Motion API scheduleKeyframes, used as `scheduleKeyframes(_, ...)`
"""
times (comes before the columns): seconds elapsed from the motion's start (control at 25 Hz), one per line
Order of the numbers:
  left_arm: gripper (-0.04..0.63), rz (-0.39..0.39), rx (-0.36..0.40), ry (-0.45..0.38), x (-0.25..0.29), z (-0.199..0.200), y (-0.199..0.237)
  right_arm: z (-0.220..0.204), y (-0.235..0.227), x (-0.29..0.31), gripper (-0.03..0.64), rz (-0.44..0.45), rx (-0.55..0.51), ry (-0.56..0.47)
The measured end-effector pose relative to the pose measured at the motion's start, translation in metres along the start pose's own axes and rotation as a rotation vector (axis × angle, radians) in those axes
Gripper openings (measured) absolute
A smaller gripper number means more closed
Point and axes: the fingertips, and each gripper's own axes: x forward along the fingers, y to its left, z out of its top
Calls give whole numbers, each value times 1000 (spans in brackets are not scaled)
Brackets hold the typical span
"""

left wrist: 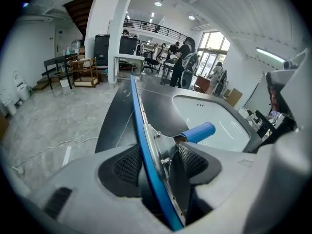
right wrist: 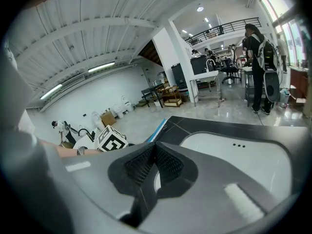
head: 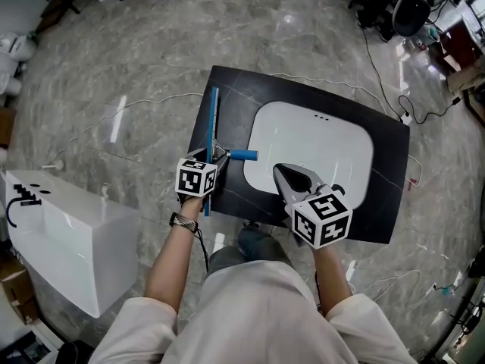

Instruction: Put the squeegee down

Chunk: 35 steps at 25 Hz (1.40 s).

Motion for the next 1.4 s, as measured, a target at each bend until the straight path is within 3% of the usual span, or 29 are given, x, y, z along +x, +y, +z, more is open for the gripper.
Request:
scheduleKeyframes(0.2, 270, 57, 6, -12, -4, 0, 10, 2, 0, -1, 6, -5, 2, -7)
scheduleKeyframes(0.84, 267, 17, 41, -99, -54, 10, -4, 4, 30, -22, 6, -27, -15, -47)
scheduleKeyframes(1.4, 166, -83, 153, -289, -166, 19, -39, 10, 85, -84, 6, -166, -49, -163)
